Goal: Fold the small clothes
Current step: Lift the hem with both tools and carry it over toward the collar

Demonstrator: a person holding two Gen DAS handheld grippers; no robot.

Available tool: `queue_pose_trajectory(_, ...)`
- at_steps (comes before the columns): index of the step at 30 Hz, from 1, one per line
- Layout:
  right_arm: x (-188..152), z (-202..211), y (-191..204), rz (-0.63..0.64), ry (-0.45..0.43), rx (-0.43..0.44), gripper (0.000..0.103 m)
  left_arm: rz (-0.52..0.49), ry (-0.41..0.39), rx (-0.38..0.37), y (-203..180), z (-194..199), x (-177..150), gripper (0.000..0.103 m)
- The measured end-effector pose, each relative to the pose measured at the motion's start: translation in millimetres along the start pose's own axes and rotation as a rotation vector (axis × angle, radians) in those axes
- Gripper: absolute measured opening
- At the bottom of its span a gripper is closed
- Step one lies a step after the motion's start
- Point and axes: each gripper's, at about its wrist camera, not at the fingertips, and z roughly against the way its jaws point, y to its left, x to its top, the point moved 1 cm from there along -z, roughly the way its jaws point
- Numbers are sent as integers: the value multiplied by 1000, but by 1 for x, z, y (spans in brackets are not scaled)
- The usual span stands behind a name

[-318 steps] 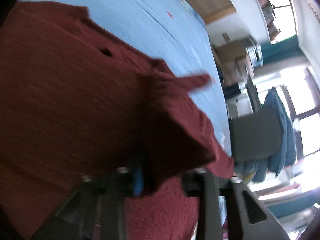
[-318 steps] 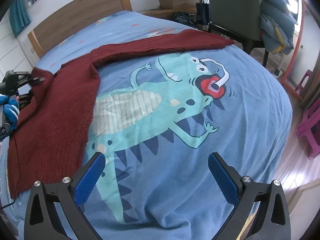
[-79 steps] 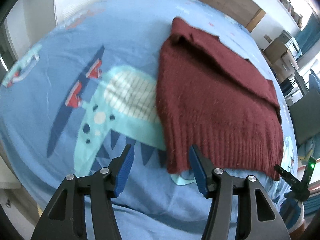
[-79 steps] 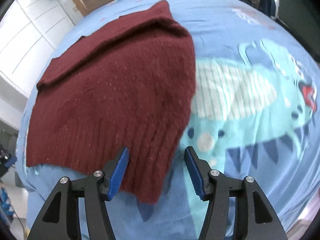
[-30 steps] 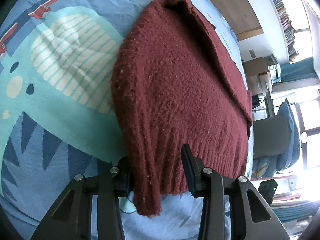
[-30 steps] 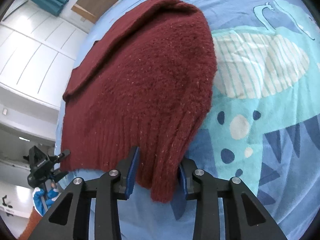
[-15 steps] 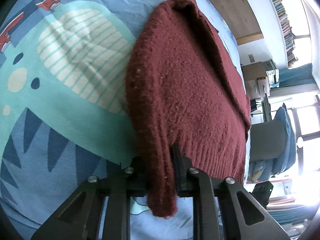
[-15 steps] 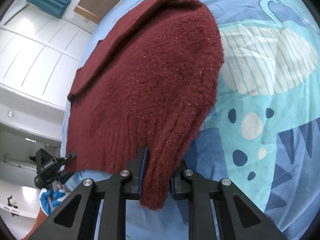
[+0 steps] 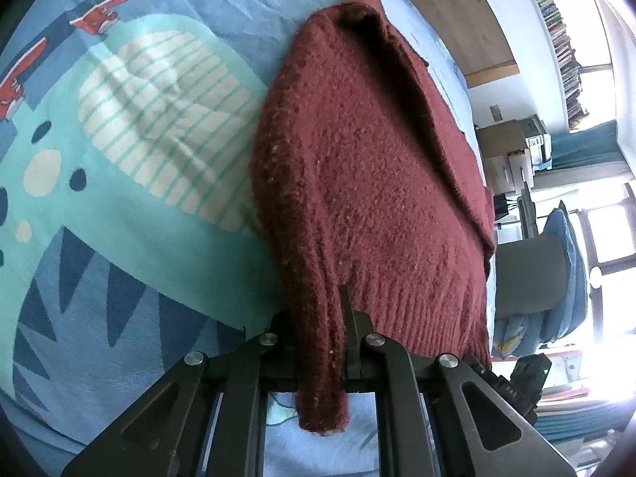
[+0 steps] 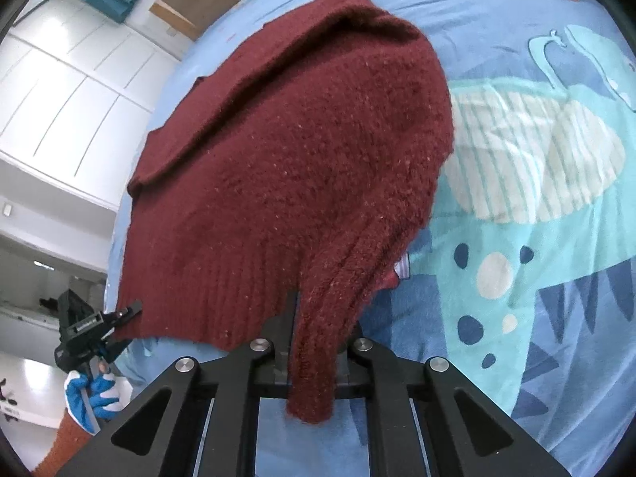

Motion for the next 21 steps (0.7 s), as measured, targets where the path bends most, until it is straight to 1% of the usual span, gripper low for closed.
queue_pose_trajectory(4,1,7,-3,-3,-15,24,10,-7,-13,-25,-8,5,6,9)
queue_pose_trajectory(10,4,17,-13,-61,-48,99,10,-18,-28,-60,-15,13,12,9)
queue_pose_trajectory(13,6,23,-17,-70,-63,123,10,-28,-34,-79,-21,16,17,9)
queue_pose_trajectory(21,30,48,-21,-74,-127,177,10,-55,-69,-125,-43,22,37,9)
